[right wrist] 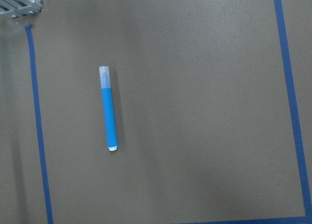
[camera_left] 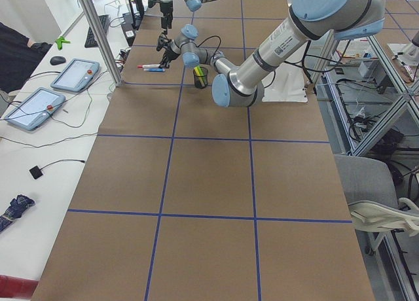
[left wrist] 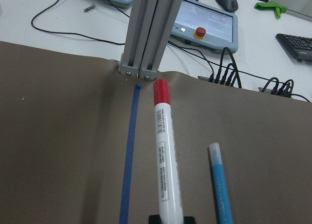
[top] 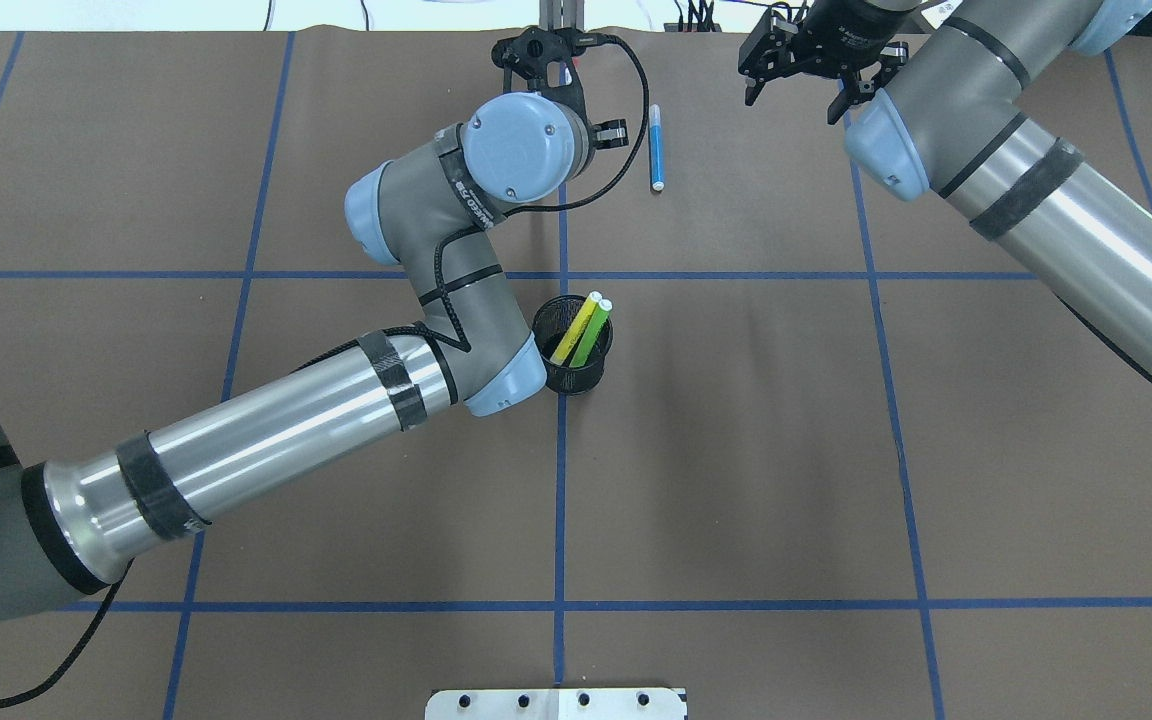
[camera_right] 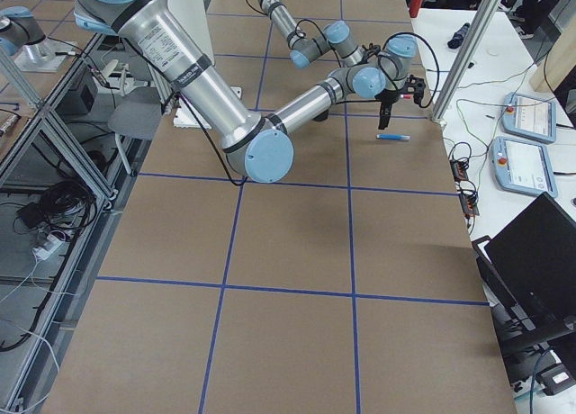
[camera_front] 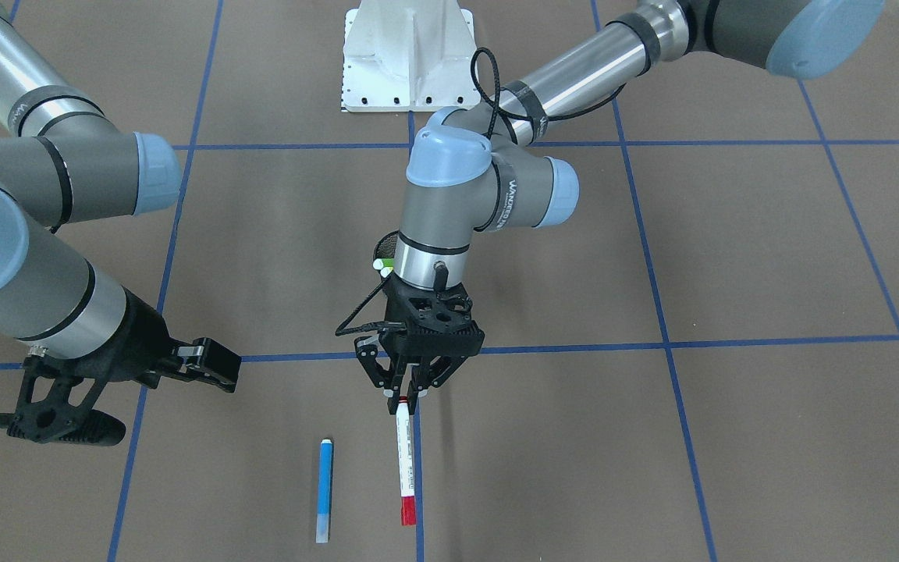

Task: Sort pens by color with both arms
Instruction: 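Lift the red-capped marker and carry it beside the blue marker, then lower the red-capped marker onto the table, open the left gripper, withdraw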

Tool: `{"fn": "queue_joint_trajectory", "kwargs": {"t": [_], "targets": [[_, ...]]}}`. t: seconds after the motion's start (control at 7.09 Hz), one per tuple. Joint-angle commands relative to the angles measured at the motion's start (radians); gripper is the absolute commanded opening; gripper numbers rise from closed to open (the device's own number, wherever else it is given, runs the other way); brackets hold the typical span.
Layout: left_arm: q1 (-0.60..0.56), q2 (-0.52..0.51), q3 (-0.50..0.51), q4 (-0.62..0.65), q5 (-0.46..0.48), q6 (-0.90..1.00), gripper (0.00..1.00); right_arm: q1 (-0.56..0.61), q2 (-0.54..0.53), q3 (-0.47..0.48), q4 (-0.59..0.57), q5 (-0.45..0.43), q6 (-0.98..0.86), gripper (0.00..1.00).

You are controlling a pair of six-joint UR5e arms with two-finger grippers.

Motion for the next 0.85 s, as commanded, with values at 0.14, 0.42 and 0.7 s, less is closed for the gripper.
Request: {"fn": "queue_joint_trajectory", "kwargs": {"t": [0.14, 0.42, 0.7], "targets": [[0.040, -0.093, 0.195, -0.043, 0.068, 0.009, 0.00, 0.002, -0.001, -0.001, 0.000, 0.000, 0.000, 1.00], [0.040, -0.113, 0.269, -0.099, 0.089, 0.007, 0.00, 0.002, -0.001, -0.001, -0.001, 0.000, 0.000, 1.00], [0.040, -0.142, 0.320, -0.112, 0.090, 0.009, 0.00, 0.002, 0.001, -0.001, -0.001, -0.002, 0.000, 1.00]]}}
